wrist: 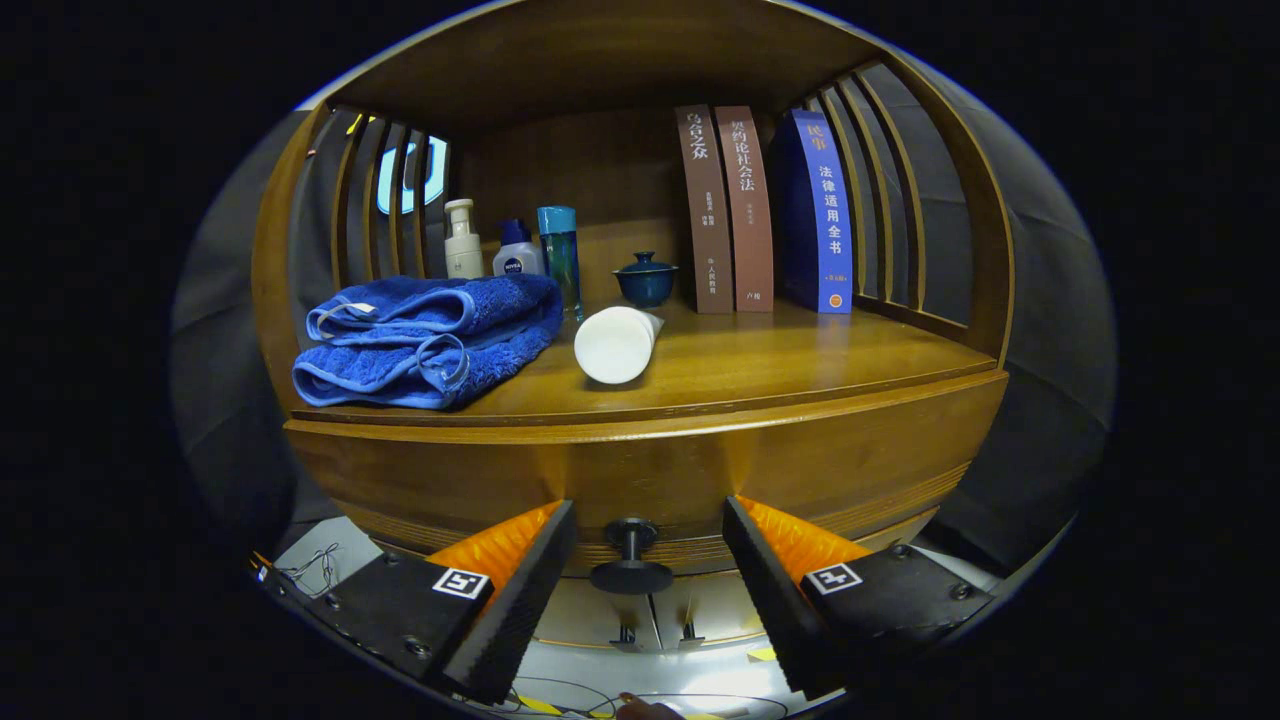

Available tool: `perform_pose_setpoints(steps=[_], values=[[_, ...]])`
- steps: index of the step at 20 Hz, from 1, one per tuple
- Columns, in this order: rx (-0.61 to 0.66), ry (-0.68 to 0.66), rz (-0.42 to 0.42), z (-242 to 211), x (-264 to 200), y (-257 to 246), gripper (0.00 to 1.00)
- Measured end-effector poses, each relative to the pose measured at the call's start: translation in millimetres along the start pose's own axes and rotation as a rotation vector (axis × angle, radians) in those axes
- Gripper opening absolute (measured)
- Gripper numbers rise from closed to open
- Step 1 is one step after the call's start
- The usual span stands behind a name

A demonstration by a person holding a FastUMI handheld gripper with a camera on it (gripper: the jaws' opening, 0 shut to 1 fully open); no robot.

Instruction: Pull open the drawer, take out the items inside it, and place them on the countertop above the cabinet.

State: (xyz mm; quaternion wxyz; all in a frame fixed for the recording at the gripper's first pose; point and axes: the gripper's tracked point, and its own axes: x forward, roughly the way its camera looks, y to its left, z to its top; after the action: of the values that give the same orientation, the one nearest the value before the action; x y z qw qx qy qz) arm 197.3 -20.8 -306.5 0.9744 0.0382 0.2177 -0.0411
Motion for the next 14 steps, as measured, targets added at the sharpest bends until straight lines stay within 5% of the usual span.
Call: perform_pose_setpoints(steps=[14], values=[[-0.055,-0.158,0.012,84,-80,2,0.99]])
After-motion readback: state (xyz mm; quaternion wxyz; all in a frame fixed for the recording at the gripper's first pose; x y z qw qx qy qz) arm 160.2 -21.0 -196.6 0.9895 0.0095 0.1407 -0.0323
